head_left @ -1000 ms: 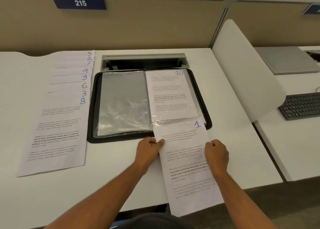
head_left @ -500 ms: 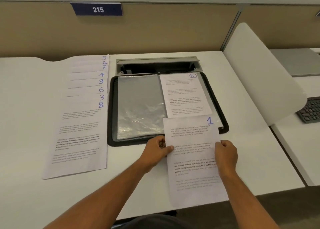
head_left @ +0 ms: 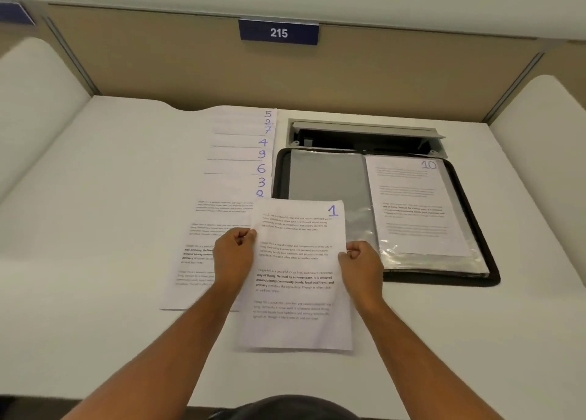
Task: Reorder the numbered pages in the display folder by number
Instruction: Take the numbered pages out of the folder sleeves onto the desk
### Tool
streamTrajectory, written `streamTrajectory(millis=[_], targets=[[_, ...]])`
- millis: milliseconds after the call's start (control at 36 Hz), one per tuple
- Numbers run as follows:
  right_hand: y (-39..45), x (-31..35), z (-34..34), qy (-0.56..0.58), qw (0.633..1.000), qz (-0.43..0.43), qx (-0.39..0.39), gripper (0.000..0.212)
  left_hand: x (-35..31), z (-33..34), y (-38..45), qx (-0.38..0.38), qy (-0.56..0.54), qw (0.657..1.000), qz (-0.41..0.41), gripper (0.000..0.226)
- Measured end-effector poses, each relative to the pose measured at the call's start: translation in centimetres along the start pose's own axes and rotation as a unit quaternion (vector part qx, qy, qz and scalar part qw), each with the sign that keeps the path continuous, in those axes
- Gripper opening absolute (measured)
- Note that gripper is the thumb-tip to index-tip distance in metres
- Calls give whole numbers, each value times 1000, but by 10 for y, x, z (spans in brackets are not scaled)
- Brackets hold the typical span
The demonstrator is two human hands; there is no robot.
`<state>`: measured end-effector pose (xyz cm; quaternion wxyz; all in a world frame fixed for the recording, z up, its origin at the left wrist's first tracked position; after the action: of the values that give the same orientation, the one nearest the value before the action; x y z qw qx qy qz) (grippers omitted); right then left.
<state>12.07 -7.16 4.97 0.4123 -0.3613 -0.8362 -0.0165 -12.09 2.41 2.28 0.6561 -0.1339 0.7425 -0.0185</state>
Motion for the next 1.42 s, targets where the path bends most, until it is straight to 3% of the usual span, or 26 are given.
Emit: streamTrajectory(millis=[361, 694, 1417], targets=[[-19, 71, 104, -114, 987, -93, 70, 7, 10, -104, 52, -112, 115, 987, 10, 18], [-23, 71, 138, -231, 958, -160, 54, 9, 25, -121, 78, -101, 183, 977, 47, 19], [-18, 60, 154, -247, 953, -171, 43, 15, 30, -126, 91, -90, 161, 981, 65, 20]])
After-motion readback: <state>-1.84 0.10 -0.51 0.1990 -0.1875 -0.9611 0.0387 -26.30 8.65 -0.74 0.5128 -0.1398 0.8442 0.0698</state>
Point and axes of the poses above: each hand's wrist, its own y-axis towards the middle knuckle, its own z-axis out of the palm, x = y × z, the point moved 3 cm from there along y, towards the middle knuckle, and after that the axes turned 14 degrees about -y, right-handed, at the moved point
